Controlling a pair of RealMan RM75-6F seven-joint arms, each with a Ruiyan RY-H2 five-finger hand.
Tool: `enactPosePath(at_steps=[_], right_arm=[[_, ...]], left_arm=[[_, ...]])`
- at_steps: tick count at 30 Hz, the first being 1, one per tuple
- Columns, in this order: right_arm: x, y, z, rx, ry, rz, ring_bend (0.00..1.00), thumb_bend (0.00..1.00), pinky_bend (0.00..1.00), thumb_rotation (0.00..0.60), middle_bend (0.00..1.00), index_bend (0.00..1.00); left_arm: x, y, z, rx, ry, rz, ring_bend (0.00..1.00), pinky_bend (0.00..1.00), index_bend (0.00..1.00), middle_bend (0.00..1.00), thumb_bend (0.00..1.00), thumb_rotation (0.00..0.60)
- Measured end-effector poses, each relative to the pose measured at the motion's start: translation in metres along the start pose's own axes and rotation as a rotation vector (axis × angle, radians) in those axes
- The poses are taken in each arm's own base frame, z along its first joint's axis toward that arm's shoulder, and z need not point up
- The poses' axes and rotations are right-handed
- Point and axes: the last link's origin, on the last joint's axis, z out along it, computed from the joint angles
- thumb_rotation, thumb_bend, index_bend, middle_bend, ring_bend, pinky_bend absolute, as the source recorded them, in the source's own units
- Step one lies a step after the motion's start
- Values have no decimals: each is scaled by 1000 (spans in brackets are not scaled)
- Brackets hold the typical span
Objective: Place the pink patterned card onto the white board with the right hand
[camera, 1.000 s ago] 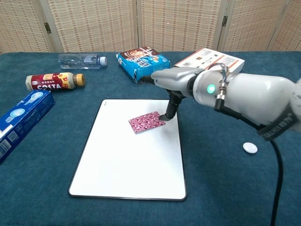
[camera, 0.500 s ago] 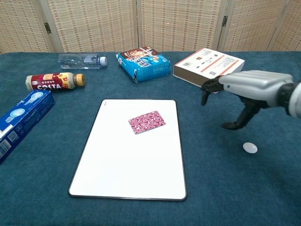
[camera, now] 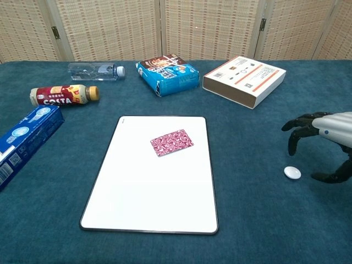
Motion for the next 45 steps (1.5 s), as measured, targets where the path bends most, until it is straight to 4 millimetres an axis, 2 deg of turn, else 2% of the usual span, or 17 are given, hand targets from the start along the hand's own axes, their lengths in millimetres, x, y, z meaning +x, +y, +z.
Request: enactPosePath(at_steps=[4, 15, 28, 45], right_arm=[[-7, 3, 3, -6, -17, 2, 7, 329, 0, 600, 138, 368], [-14, -5, 14, 14, -34, 8, 6, 329, 0, 600, 139, 375], [-14, -9, 20, 16, -34, 6, 7, 328, 0, 600, 147, 420], [-12, -13, 24, 11, -43, -6, 8, 339, 0, 600, 148, 428]], left_arm=[[-1, 1, 0, -1, -3, 0, 115, 0, 288, 148, 274, 600], [-2, -2, 0, 8, -5, 1, 115, 0, 288, 148, 274, 600], [-4, -3, -1, 11, -9, -2, 115, 0, 288, 148, 274, 600], [-6, -8, -3, 20, -9, -6, 115, 0, 288, 148, 274, 600]])
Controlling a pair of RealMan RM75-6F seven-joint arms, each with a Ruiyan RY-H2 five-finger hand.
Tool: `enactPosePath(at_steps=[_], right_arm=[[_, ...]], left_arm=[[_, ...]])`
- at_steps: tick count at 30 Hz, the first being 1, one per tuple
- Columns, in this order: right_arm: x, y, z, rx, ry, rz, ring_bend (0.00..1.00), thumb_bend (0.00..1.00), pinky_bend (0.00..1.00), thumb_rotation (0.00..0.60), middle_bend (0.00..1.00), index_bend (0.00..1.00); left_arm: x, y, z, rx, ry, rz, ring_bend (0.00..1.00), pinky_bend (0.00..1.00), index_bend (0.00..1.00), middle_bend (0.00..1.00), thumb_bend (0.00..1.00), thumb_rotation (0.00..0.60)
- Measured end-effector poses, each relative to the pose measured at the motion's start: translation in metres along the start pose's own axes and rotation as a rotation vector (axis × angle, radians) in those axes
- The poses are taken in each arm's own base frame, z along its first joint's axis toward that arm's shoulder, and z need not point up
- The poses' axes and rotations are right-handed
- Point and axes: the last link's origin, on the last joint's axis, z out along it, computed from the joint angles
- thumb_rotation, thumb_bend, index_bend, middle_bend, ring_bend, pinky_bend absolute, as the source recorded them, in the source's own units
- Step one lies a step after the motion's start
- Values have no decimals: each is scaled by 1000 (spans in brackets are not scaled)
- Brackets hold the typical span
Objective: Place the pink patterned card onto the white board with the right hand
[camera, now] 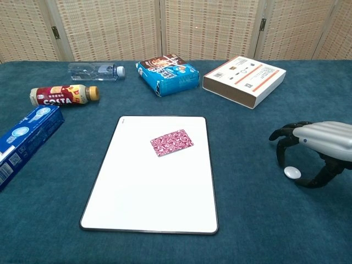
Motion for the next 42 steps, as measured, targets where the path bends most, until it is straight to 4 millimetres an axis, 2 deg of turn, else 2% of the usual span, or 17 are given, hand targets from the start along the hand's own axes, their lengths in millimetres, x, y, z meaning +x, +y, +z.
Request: enactPosePath(at_steps=[7, 14, 20, 26, 31, 39, 42], right_arm=[[0, 0, 1, -7, -6, -4, 6, 418, 0, 600, 151, 433], [2, -1, 0, -6, -3, -6, 8, 438, 0, 600, 157, 447], [20, -9, 4, 26, 50, -1, 5, 439, 0, 600, 160, 454], [48, -35, 23, 102, 107, -39, 5, 438, 0, 600, 160, 454], [67, -68, 49, 171, 132, -67, 4, 439, 0, 600, 160, 454], [84, -120, 91, 235, 130, -99, 3, 438, 0, 600, 158, 454], [87, -132, 101, 238, 125, -111, 2, 439, 0, 600, 156, 454]], left_arm=[[-1, -1, 0, 0, -2, -1, 115, 0, 288, 148, 274, 600], [-2, 0, 1, -1, -4, -1, 115, 0, 288, 148, 274, 600], [-1, 1, 1, -6, -3, 0, 115, 0, 287, 148, 274, 600], [1, 3, 2, -11, 3, 0, 115, 0, 286, 148, 273, 600], [2, 3, 1, -9, 4, 6, 115, 0, 285, 148, 274, 600], [3, -3, -2, 13, 1, 12, 115, 0, 284, 148, 274, 600], [3, -5, -3, 19, -2, 14, 115, 0, 284, 148, 274, 600]])
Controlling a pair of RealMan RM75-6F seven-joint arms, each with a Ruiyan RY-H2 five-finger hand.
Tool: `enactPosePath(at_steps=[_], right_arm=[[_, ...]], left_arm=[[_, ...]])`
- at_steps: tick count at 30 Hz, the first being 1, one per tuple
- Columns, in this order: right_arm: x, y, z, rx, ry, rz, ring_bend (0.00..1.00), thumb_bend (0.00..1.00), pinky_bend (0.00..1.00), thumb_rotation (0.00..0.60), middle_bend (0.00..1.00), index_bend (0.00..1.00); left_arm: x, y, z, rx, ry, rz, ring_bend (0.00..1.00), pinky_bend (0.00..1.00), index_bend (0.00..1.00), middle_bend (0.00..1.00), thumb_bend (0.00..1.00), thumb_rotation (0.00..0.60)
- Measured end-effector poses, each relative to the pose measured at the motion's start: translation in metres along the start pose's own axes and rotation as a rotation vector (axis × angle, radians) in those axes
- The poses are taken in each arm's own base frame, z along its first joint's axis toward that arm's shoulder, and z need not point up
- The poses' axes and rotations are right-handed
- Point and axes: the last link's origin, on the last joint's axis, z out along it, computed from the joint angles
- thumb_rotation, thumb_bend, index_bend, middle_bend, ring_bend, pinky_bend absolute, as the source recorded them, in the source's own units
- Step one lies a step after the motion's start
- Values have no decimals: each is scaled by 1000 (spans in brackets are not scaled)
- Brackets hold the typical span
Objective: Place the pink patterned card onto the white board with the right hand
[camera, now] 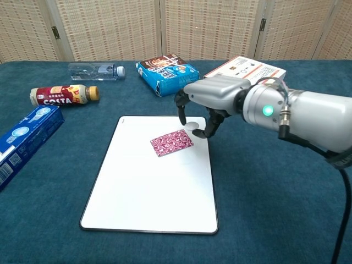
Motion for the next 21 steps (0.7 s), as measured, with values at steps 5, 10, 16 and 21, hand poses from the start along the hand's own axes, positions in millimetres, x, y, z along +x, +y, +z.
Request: enactPosePath(at_steps=[5, 10, 16, 21], right_arm=[[-1, -12, 18, -4, -22, -28, 9, 438, 0, 600, 155, 454], [-7, -17, 27, -16, -49, -39, 13, 439, 0, 600, 154, 454], [-10, -21, 33, -19, -59, -40, 14, 438, 0, 600, 152, 442], [-10, -22, 34, -17, -60, -33, 21, 439, 0, 600, 145, 281]], left_arm=[[0, -3, -1, 8, -1, 1, 115, 0, 284, 148, 274, 600], [-1, -4, -1, 10, -5, 1, 115, 0, 284, 148, 274, 600], [-1, -4, -1, 10, -7, 0, 114, 0, 283, 148, 273, 600], [-1, -5, -1, 11, -7, 0, 115, 0, 283, 148, 274, 600]])
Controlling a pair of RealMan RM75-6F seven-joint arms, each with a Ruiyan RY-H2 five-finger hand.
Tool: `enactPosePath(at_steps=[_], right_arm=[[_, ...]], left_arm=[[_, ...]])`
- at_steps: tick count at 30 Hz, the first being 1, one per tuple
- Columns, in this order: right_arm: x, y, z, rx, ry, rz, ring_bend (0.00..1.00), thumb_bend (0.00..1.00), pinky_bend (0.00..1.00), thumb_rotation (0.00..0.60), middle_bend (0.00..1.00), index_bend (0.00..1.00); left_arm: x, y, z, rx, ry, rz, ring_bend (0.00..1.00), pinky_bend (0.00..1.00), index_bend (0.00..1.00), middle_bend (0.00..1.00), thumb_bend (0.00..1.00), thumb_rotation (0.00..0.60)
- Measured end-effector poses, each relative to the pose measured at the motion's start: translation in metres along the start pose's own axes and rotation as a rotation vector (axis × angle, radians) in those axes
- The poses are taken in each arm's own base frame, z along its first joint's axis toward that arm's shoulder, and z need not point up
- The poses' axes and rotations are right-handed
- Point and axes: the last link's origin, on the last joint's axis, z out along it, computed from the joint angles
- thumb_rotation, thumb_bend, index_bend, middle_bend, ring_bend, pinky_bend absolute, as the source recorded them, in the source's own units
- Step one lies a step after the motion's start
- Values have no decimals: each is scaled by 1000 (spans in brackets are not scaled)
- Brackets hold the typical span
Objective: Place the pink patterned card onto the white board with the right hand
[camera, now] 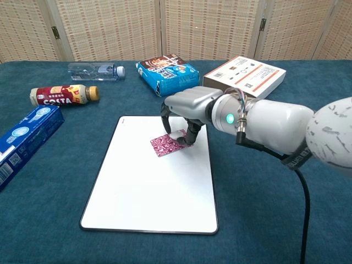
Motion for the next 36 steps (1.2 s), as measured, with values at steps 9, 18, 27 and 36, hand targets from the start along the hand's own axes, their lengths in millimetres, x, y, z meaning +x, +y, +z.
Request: enactPosePath(at_steps=[9, 18, 27, 36], right_arm=[[7, 16, -11, -21, 35, 47, 23, 439, 0, 600, 144, 154], [12, 73, -67, -134, 108, 80, 75, 438, 0, 600, 170, 154], [-2, 147, -167, -310, 223, 133, 84, 439, 0, 600, 183, 154], [-29, 179, -261, -474, 298, 241, 79, 438, 0, 600, 183, 154]], left_arm=[[0, 2, 2, -7, 2, -2, 114, 0, 283, 148, 273, 600], [2, 4, 7, -12, 13, -7, 115, 0, 281, 148, 274, 600], [6, 16, 16, -45, 32, -10, 115, 0, 275, 148, 274, 600], [5, 30, 21, -63, 35, -8, 115, 0, 268, 148, 274, 600]])
